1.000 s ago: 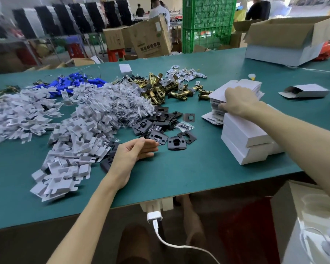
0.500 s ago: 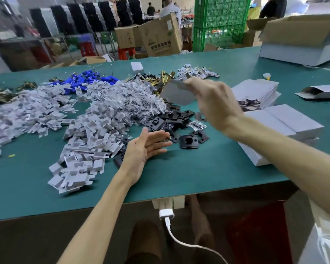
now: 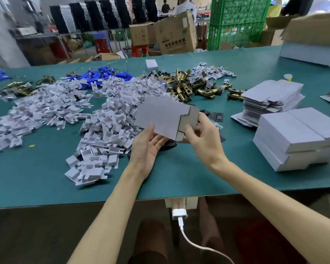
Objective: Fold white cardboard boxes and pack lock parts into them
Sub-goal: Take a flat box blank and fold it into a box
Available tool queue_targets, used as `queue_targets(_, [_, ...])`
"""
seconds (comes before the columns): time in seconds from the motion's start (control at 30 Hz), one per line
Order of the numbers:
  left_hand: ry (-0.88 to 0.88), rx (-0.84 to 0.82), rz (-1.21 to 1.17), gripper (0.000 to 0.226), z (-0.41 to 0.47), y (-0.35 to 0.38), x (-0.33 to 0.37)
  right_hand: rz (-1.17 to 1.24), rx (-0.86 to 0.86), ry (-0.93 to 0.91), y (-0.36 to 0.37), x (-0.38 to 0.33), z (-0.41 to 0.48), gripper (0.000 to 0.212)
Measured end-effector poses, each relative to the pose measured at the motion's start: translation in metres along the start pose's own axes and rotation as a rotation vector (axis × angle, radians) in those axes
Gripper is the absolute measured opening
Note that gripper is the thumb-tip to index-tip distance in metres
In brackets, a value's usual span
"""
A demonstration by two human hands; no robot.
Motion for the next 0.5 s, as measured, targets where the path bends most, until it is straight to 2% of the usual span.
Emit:
queue_targets(0.07, [0.021, -0.012, 0.044, 0.019, 0.000, -0.001, 0.000, 0.181, -0.021, 0.110, 0.000, 0.011, -0.001, 0.034])
queue_targets(0.13, [0.031, -0.015, 0.066, 0.017, 0.000, -0.002, 0.001, 0.365, -0.046, 0.249, 0.002, 0.026, -0.003, 0.052])
queue_targets(0.23, [0.039, -0.053, 0.119, 0.021, -0.001, 0.000, -0.001, 0.411, -0.042, 0.341, 0.000, 0.044, -0.004, 0.064])
queue_targets(0.3, [0.033, -0.082, 0.166, 0.025, -0.002, 0.002, -0.003, 0.407, -0.032, 0.380, -0.001, 0.055, -0.004, 0.063])
queue_targets(0.37, [0.031, -0.116, 0.221, 0.027, -0.004, 0.006, -0.006, 0.421, 0.013, 0.389, -0.005, 0.062, -0.004, 0.054])
queue_targets(0.5, [0.083, -0.163, 0.324, 0.022, -0.008, 0.009, -0.006, 0.356, 0.090, 0.315, -0.010, 0.069, -0.003, 0.039])
Point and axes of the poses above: each hand's wrist, its own z-axis towards the middle knuckle, its own y-axis out of the palm, x = y × z, the point moved 7 cm from there along z, towards the middle knuckle, and after that the axes turned 2 degrees about -z, right-handed, at the moved point
